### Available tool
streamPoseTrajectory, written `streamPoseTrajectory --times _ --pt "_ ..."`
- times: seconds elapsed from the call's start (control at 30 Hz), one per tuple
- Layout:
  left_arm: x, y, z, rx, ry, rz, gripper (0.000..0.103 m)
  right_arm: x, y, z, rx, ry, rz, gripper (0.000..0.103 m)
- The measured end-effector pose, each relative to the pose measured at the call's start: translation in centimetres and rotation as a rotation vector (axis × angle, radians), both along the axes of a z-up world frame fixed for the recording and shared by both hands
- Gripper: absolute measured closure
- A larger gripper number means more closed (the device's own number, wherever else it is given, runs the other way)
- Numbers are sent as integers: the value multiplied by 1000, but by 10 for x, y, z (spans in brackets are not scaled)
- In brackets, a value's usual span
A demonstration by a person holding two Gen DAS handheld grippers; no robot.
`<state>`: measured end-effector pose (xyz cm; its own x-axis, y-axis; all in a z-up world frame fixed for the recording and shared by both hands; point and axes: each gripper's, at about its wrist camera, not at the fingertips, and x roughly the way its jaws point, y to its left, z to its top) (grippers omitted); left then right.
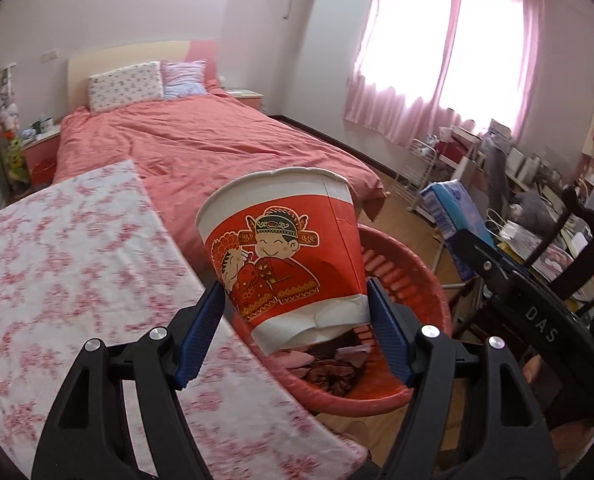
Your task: Collect trash
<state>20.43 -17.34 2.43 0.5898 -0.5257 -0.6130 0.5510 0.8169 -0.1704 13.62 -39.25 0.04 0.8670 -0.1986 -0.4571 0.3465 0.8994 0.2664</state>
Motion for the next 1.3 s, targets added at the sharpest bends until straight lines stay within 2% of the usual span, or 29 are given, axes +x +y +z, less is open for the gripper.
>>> streamPoseTrajectory --times 0.33,0.53,0.7,0.97,1.17,1.3 --pt "5 -33 -19 18 40 -56 32 6 -36 -23 81 10 -26 48" --pt "12 -36 -34 51 85 -41 27 12 -51 -32 153 11 -19 35" --pt "10 -18 -36 69 100 13 27 0 -49 -30 135 11 -35 25" --pt "-22 47 -11 69 11 118 24 -47 -12 -8 29 -12 -15 5" --pt "-65 99 8 51 -81 225 13 -86 23 5 -24 0 18 4" --pt "-93 119 14 61 -143 286 8 -109 47 10 -65 3 40 4"
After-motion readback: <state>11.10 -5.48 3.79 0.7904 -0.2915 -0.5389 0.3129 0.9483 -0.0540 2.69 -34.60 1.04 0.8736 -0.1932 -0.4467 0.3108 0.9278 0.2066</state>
